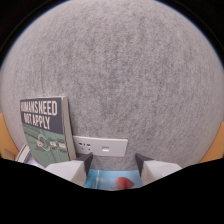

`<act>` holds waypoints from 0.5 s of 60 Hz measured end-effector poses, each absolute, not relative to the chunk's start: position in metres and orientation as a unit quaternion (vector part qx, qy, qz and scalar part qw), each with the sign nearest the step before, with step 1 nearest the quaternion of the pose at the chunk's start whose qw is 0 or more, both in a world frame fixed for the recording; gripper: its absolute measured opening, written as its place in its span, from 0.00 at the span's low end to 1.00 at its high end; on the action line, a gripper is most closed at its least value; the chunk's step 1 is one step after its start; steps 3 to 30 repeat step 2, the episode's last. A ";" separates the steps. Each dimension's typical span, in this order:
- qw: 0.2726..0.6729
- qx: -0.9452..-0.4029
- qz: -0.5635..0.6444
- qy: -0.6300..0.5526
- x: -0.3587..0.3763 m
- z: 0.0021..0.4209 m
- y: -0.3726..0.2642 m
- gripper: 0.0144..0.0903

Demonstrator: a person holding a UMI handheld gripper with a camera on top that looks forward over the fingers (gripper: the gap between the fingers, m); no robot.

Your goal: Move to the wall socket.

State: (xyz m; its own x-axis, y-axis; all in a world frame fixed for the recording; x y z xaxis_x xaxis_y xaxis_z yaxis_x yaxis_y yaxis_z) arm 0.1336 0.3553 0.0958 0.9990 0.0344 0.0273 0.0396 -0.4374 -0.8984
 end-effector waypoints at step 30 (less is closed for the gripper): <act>0.529 -0.848 -0.001 -0.022 0.133 0.096 0.355 0.94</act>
